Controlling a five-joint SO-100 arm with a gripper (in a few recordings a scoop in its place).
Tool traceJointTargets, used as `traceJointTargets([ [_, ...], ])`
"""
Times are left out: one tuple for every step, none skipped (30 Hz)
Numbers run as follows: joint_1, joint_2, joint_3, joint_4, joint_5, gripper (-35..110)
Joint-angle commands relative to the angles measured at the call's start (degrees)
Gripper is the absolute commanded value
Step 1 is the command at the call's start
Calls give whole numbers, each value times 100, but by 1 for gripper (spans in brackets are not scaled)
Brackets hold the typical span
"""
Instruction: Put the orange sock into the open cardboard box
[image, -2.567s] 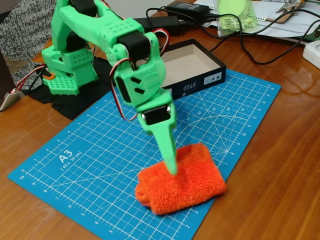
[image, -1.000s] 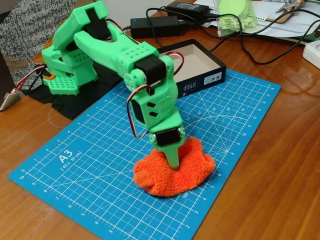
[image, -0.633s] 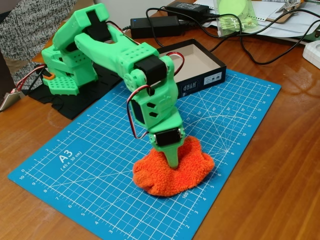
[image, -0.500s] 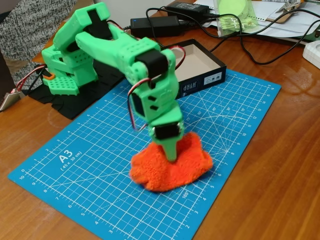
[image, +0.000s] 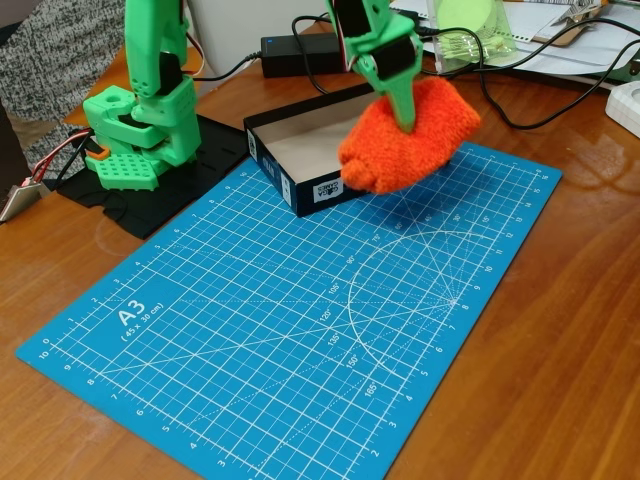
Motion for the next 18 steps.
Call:
traceJointTargets([
  [-694, 642, 519, -53, 360, 0],
  [-844, 694, 642, -70, 431, 0],
  [-949, 703, 703, -70, 483, 0],
  [-1002, 703, 738, -70, 536, 0],
  [-1002, 703, 756, -79, 589, 0],
  [-1002, 703, 782, -88, 642, 0],
  [-1002, 703, 800, -97, 677, 0],
  [-1037, 694, 800, -79, 694, 0],
  [-1090, 686, 791, -26, 703, 0],
  [-1143, 677, 791, 18, 721, 0],
  [-1178, 668, 800, 35, 738, 0],
  [-1204, 668, 800, 62, 738, 0],
  [-1213, 712, 800, 88, 738, 0],
  [-1213, 773, 791, 132, 756, 0],
  [-1213, 844, 729, 211, 756, 0],
  [-1222, 914, 633, 290, 729, 0],
  [-1239, 993, 536, 378, 721, 0],
  [-1266, 1072, 413, 492, 712, 0],
])
